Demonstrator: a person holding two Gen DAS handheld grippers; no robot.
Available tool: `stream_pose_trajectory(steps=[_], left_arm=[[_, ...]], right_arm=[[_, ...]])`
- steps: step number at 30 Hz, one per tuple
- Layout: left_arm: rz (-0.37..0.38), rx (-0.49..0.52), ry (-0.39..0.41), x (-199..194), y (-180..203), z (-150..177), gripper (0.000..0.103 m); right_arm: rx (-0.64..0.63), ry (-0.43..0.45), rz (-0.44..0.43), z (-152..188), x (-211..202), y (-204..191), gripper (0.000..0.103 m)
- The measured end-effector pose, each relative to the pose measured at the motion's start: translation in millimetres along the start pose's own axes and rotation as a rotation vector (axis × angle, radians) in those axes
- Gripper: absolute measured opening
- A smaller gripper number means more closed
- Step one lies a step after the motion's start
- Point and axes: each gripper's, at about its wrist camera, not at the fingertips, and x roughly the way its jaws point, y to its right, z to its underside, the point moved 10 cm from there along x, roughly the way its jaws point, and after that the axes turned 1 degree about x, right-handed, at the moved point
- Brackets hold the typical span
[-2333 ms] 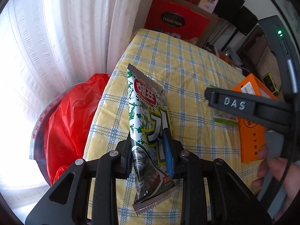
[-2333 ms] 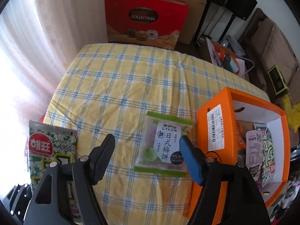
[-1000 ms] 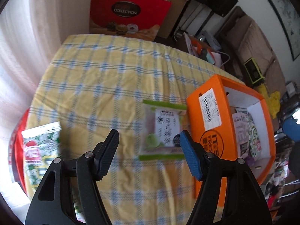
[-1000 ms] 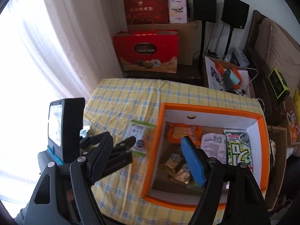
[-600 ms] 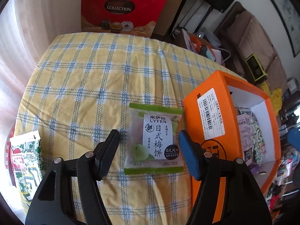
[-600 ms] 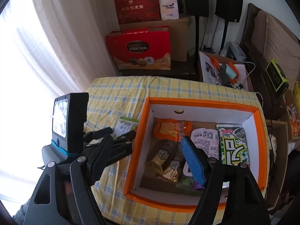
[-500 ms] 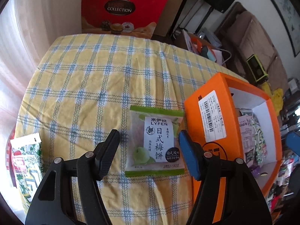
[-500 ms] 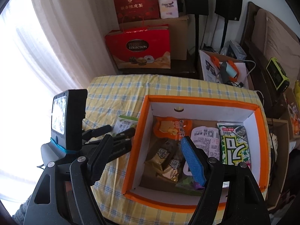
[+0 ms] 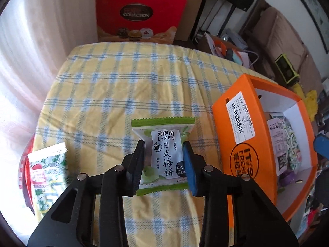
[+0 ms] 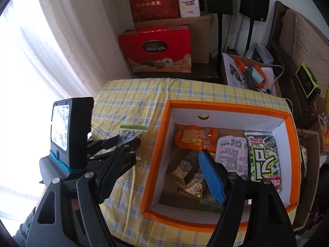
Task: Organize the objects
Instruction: 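Grasp the green-trimmed LYFEN mochi packet with the left gripper, then lift the LYFEN packet with the left gripper while the right grasps the seaweed pack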
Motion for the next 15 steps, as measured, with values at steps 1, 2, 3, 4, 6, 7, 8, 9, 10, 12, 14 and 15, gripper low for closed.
stream_pose_trajectory(steps=[1, 2, 3, 4, 6, 7, 8, 9, 10, 12, 14, 15], left_arm=[[0.006, -0.005, 0.008, -5.9, -2.9, 0.9, 0.032], [0.011, -0.01, 0.015, -11.1, -5.2, 1.7, 0.032], [0.015, -0.017, 0.028, -20.3, -9.0, 2.1, 0.032], [0.016, -0.019, 0.037, -26.3, -11.6, 2.0, 0.032], [0.014, -0.025, 0.056, -42.1, -19.3, 2.0, 0.032], [0.012, -0.028, 0.061, -48.0, -22.8, 2.4, 0.032], [0.011, -0.032, 0.064, -53.8, -26.9, 2.6, 0.032], [0.009, -0.039, 0.068, -60.6, -32.3, 3.9, 0.032], [0.004, -0.045, 0.069, -67.5, -38.6, 5.8, 0.032], [-0.001, -0.054, 0.08, -81.7, -50.7, 9.6, 0.032], [-0.011, -0.059, 0.09, -91.7, -60.1, 11.7, 0.032], [-0.018, -0.062, 0.096, -97.1, -65.7, 13.5, 0.032]], right_arm=[[-0.004, 0.0, -0.003, 0.0, 0.0, -2.5, 0.076], [-0.008, 0.0, -0.006, 0.0, 0.3, -5.1, 0.076], [-0.012, -0.002, -0.009, -0.2, 0.9, -7.8, 0.076], [-0.019, -0.004, -0.013, -0.1, 1.3, -11.5, 0.076], [-0.025, -0.007, -0.024, -0.1, 2.7, -18.9, 0.076], [-0.027, -0.008, -0.028, 0.2, 3.5, -21.8, 0.076], [-0.032, -0.011, -0.034, 0.3, 4.9, -26.6, 0.076], [-0.035, -0.011, -0.037, 0.6, 6.0, -29.5, 0.076], [-0.04, -0.012, -0.043, 0.9, 7.6, -33.7, 0.076], [-0.05, -0.018, -0.046, 2.5, 11.6, -40.3, 0.076], [-0.059, -0.025, -0.056, 4.8, 16.8, -48.8, 0.076], [-0.064, -0.028, -0.061, 6.1, 19.2, -52.6, 0.076]])
